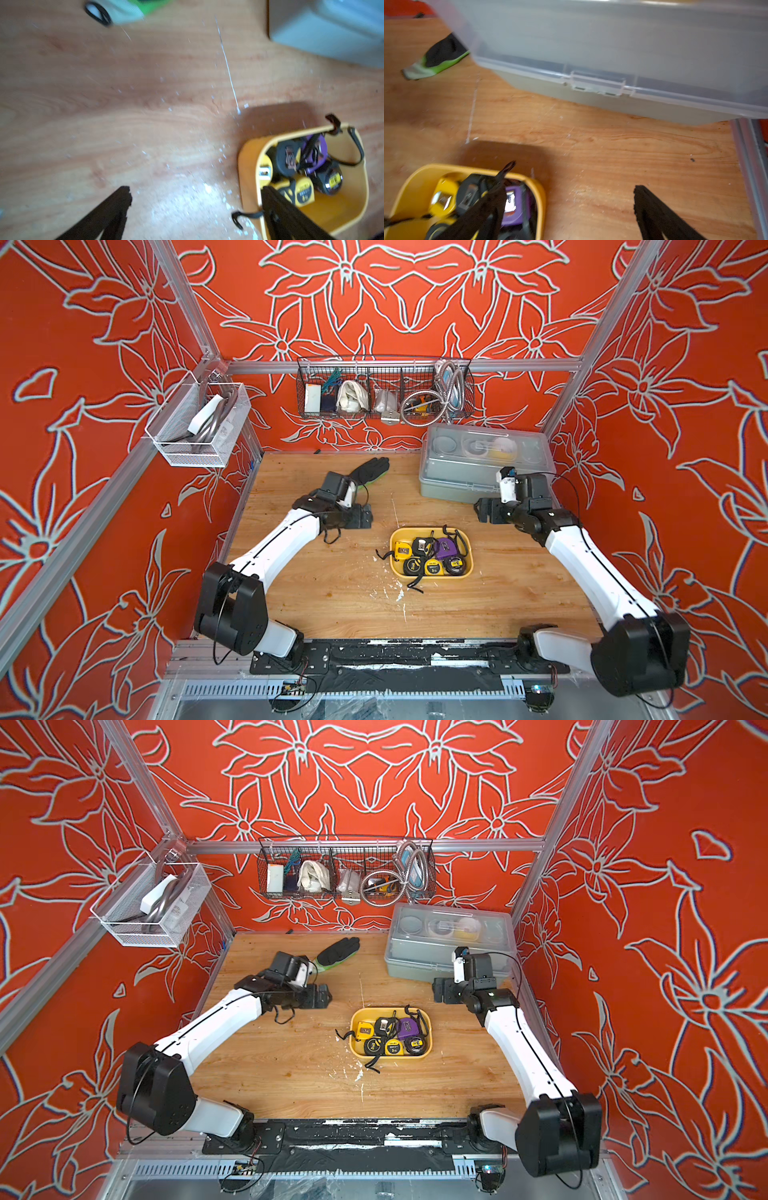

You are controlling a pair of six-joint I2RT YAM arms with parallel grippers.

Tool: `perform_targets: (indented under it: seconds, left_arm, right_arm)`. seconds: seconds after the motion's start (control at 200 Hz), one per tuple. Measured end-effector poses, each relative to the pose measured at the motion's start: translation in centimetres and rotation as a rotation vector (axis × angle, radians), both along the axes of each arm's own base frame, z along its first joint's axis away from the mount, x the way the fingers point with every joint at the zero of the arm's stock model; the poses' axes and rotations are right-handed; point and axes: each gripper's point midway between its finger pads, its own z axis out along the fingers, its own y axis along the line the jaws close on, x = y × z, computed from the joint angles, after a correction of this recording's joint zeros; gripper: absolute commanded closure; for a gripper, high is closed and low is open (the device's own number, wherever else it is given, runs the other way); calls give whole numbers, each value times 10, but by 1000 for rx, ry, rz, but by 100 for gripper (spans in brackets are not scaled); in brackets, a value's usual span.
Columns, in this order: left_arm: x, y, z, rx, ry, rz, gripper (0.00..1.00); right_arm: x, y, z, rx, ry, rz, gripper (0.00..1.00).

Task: Take the tape measure out of the storage box
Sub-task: Move the storage box to the center of the board.

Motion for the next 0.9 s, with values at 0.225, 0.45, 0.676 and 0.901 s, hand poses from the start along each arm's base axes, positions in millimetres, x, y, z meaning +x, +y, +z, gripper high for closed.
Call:
perform_targets:
  seconds: [0.225,0.45,0.676,0.901]
  left_arm:
    - [-21,-40,-31,23,181,-50,14]
    - [-24,-64,-60,48,271,-92,21]
    - [-9,-76,-75,45,302,-89,36]
    - [-7,-81,-83,49,317,-83,52]
  right_arm:
    - [-38,59,-2,13,108,181,8]
    - [-66,98,-39,-7,239,276,9]
    - [-75,107,-51,-3,277,283,10]
    - [-76,107,-54,-3,285,278,10]
